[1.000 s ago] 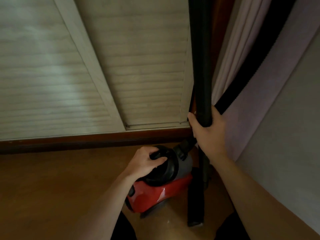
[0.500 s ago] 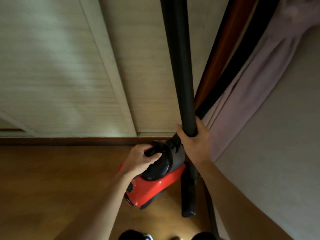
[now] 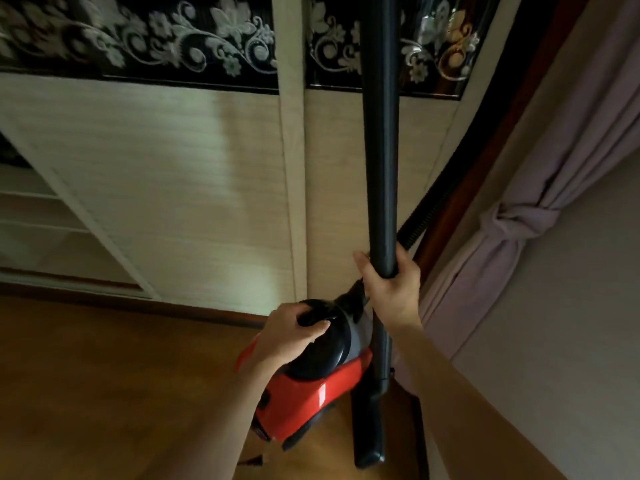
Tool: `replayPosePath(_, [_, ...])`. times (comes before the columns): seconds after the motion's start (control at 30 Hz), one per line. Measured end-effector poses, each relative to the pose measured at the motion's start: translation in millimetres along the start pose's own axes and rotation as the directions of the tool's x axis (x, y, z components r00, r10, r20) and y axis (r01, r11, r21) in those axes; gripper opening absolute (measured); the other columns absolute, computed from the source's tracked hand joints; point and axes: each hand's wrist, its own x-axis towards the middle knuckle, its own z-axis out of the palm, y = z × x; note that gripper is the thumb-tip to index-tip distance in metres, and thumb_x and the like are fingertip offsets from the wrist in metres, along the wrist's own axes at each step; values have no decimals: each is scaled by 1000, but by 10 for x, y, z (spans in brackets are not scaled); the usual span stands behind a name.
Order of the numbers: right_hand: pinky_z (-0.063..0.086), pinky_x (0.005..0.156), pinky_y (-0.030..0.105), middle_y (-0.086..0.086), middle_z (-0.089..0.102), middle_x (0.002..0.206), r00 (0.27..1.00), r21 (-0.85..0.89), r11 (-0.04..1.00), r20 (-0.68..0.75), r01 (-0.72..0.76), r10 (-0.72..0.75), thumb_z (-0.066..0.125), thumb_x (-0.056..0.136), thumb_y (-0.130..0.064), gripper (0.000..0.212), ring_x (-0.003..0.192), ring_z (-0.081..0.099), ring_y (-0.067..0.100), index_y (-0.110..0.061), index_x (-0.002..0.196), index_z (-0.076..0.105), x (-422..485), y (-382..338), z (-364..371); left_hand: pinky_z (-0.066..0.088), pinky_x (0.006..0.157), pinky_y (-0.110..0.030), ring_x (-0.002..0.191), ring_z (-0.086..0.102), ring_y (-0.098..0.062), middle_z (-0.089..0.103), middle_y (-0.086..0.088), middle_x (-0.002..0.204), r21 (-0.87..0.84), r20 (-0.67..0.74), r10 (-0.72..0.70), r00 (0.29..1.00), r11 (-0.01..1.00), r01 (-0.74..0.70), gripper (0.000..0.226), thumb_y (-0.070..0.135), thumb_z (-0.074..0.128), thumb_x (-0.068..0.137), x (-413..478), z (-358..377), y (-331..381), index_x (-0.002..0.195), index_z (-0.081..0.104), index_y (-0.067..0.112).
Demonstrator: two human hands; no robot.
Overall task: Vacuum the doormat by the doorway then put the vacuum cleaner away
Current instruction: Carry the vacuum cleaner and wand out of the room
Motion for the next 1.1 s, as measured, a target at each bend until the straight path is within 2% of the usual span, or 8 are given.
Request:
replayPosePath(0.23, [50, 51, 45, 28, 50, 68, 980, 154, 987, 184, 50, -78, 76, 91, -23, 31, 54, 52, 36, 0, 84, 56, 30, -279, 359, 40, 48, -20, 41, 55, 0, 61, 9, 51, -22, -160, -71, 985, 997, 68, 25, 29, 76, 85, -316, -389, -2, 63, 64, 25])
replayPosePath(0.37, [51, 52, 41, 30, 50, 67, 952, 195, 980, 289, 43, -99, 76, 90, -19, 35, 54, 52, 36, 6, 80, 54, 19, -310, 664, 44, 50, -21, 48, 60, -2, 64, 7, 55, -17, -301, -171, 938, 985, 174, 23, 35, 76, 84, -551, -555, -29, 68, 66, 22])
replayPosePath(0.53, [49, 50, 28, 16, 54, 61, 906, 208, 977, 404, 41, -124, 75, 87, -2, 26, 50, 52, 14, -1, 70, 55, -96, -307, 1016, 48, 55, -26, 60, 66, -12, 69, 3, 68, -98, -441, -300, 846, 953, 287, 14, 33, 74, 87, -959, -733, -119, 80, 69, 22])
replayPosePath(0.67, [49, 52, 29, 11, 57, 60, 828, 238, 970, 531, 57, -179, 76, 86, -15, 23, 53, 55, 17, -11, 73, 58, -220, -313, 1332, 44, 47, -20, 48, 62, -5, 67, 3, 63, -125, -549, -357, 755, 929, 348, 13, 31, 73, 89, -1337, -860, -219, 81, 70, 21])
replayPosePath(0.8, [49, 58, 19, 3, 56, 59, 741, 299, 951, 621, 79, -256, 77, 88, -12, 25, 52, 56, 8, -19, 73, 58, -465, -435, 1651, 41, 45, -18, 42, 57, -3, 60, 8, 54, -167, -630, -431, 647, 888, 429, 23, 31, 72, 90, -1730, -964, -347, 71, 65, 22])
replayPosePath(0.93, [56, 62, 29, 8, 60, 67, 648, 381, 924, 695, 35, -311, 76, 87, -18, 16, 60, 61, 17, -16, 80, 62, -757, -617, 2014, 41, 46, -15, 49, 61, -2, 66, 5, 62, -248, -694, -502, 516, 840, 483, 19, 33, 71, 91, -2123, -1045, -498, 77, 69, 21])
replayPosePath(1.03, [54, 58, 36, 11, 58, 63, 584, 438, 899, 735, -19, -346, 74, 86, -28, 27, 56, 59, 27, -8, 77, 59, -975, -700, 2312, 47, 50, -24, 53, 65, -6, 69, 4, 65, -313, -737, -527, 424, 822, 477, 18, 35, 71, 91, -2366, -1147, -634, 80, 71, 20])
replayPosePath(1.1, [51, 57, 34, 10, 57, 61, 538, 449, 892, 763, -42, -359, 74, 88, -27, 25, 54, 58, 25, -11, 76, 59, -1125, -757, 2510, 46, 51, -23, 52, 64, -5, 69, 5, 65, -367, -756, -551, 353, 804, 468, 18, 36, 73, 90, -2510, -1238, -738, 79, 71, 21])
